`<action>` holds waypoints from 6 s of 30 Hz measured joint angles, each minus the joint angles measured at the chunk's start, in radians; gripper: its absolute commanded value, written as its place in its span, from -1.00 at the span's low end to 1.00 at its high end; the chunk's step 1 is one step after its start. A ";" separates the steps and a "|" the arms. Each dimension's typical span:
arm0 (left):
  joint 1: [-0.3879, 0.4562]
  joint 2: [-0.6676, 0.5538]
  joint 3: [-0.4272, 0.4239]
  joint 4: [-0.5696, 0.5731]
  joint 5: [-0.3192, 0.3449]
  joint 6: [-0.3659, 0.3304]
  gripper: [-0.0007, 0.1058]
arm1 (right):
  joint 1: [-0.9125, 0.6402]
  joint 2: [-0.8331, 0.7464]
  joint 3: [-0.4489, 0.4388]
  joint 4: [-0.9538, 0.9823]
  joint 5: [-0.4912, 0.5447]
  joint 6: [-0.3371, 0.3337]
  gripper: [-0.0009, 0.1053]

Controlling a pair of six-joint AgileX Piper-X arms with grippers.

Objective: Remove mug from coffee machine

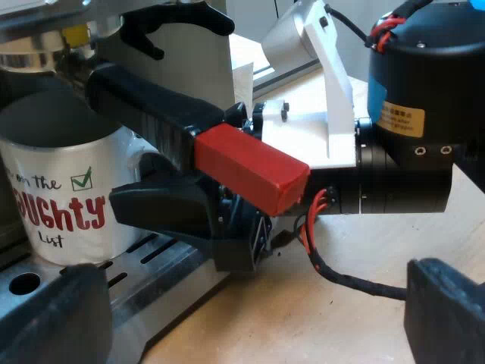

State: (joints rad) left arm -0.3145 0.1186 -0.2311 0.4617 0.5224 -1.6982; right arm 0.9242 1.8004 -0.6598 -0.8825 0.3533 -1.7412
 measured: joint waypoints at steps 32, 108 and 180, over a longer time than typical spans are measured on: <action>0.000 0.000 0.000 0.000 0.000 0.000 0.51 | 0.052 -0.190 0.054 0.269 0.078 -0.008 -0.98; -0.254 0.000 -0.002 -0.030 0.149 -0.019 0.51 | 0.336 -0.953 0.382 1.292 0.753 0.624 -0.98; -0.254 0.000 0.016 -0.030 -0.089 -0.019 0.51 | -0.596 -0.394 0.650 -0.150 -0.251 -0.218 -0.98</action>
State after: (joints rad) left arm -0.5686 0.1186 -0.2151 0.4318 0.4330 -1.7174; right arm 0.3282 1.4061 -0.0101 -1.0327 0.1022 -1.9590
